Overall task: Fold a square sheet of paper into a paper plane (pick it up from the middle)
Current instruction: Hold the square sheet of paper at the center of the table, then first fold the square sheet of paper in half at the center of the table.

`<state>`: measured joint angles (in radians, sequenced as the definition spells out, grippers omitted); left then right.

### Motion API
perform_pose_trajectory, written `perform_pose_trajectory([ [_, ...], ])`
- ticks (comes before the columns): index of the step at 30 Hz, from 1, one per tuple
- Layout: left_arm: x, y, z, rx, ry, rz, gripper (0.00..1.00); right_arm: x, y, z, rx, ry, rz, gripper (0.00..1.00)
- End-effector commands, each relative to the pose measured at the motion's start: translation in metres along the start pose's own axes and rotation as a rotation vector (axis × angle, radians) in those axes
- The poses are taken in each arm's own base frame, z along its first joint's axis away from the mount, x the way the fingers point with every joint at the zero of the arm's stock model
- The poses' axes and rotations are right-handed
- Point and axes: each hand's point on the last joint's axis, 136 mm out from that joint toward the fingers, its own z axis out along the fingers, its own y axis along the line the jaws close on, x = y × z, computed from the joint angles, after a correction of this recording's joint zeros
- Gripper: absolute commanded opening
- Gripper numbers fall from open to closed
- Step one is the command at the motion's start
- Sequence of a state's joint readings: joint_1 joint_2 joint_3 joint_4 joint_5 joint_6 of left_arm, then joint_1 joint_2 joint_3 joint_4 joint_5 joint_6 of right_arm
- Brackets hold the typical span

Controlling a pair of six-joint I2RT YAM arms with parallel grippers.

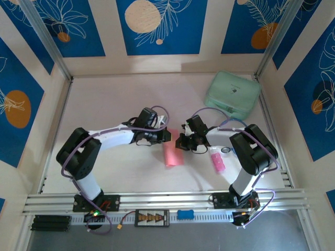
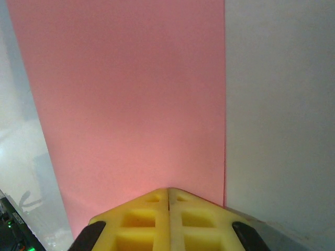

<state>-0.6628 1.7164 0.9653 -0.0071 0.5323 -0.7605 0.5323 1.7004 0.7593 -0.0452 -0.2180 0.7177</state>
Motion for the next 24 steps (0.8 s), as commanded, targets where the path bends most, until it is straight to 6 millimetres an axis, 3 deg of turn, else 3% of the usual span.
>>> perform_pose_trajectory([
  [1,-0.002,-0.001,0.006,0.072,0.002,-0.015,0.00,0.028,-0.049,0.006,0.167,0.084,0.079,0.00],
  [8,0.009,0.030,0.014,-0.005,0.036,-0.060,0.00,0.030,-0.051,0.005,0.173,0.086,0.086,0.00],
  [18,0.043,0.091,0.023,-0.178,0.091,-0.085,0.00,0.037,-0.055,0.004,0.168,0.087,0.103,0.00],
  [22,0.047,0.101,0.019,-0.219,0.096,-0.078,0.00,0.038,-0.055,0.004,0.169,0.083,0.105,0.00],
  [24,0.042,0.091,0.017,-0.192,0.084,-0.075,0.00,0.037,-0.054,0.003,0.167,0.080,0.107,0.00],
])
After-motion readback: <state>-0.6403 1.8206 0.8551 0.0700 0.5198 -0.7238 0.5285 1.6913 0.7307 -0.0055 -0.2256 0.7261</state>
